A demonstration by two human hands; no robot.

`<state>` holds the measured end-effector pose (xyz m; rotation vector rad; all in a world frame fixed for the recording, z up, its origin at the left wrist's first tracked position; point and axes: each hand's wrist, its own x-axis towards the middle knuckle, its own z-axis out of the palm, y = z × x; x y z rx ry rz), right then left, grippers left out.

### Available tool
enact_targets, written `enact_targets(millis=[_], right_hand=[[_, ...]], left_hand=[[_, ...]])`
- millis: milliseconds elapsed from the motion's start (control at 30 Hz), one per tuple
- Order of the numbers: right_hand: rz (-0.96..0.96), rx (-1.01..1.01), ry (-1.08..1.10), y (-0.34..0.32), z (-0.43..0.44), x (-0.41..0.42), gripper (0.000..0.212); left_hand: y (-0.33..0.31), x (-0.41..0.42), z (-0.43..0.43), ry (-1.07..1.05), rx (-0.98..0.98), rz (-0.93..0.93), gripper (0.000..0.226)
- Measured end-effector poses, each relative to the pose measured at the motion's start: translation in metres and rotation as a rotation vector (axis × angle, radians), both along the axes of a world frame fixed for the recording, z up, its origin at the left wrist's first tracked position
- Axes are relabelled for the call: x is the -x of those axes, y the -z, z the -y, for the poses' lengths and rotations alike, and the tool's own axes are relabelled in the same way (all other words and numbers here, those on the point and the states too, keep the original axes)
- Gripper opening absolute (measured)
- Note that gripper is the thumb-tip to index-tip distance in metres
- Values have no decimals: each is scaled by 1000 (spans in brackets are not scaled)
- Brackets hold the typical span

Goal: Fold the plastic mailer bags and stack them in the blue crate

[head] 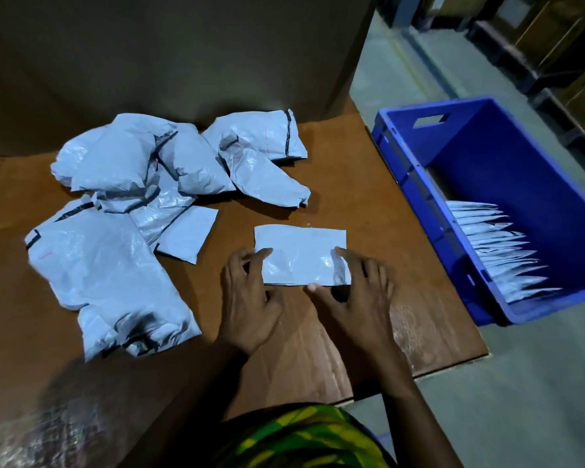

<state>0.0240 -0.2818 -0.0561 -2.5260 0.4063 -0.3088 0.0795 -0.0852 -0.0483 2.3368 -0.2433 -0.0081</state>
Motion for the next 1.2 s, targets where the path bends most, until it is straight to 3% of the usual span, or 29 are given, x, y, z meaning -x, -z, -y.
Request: enact_targets(millis=[100,233,333,433,533,633,733,800,933,1200], right_hand=[[80,-90,-42,0,4,1,54],[300,-120,-37,-22,12,1,27],[318,-187,-17,-45,19,-5,27],[257,-299,-31,-44,27,-17,32],[132,-179,18,-21,32,-31,20],[142,38,51,-8,23,-30,28],[194,63,-23,-13,-4,-18,32],[112,55,-126,-11,-22,-7,43],[-11,172,-252,0,-31,10,57],[-64,228,-168,4,-36,3,57]], left_hand=[[-7,-6,-12,12,152,-10,61],[-33,-19,-25,-34,230,79,37],[-57,-25,-26,-67,314,51,12],[-53,-36,-16,-89,353,-58,19],[-23,-46,-8,-69,185,-47,26],[3,-38,-3,14,-145,160,30],[7,-19,8,181,-204,303,44],[10,-9,18,314,-293,311,57],[17,7,21,259,-441,238,63],[15,8,21,253,-554,220,63]])
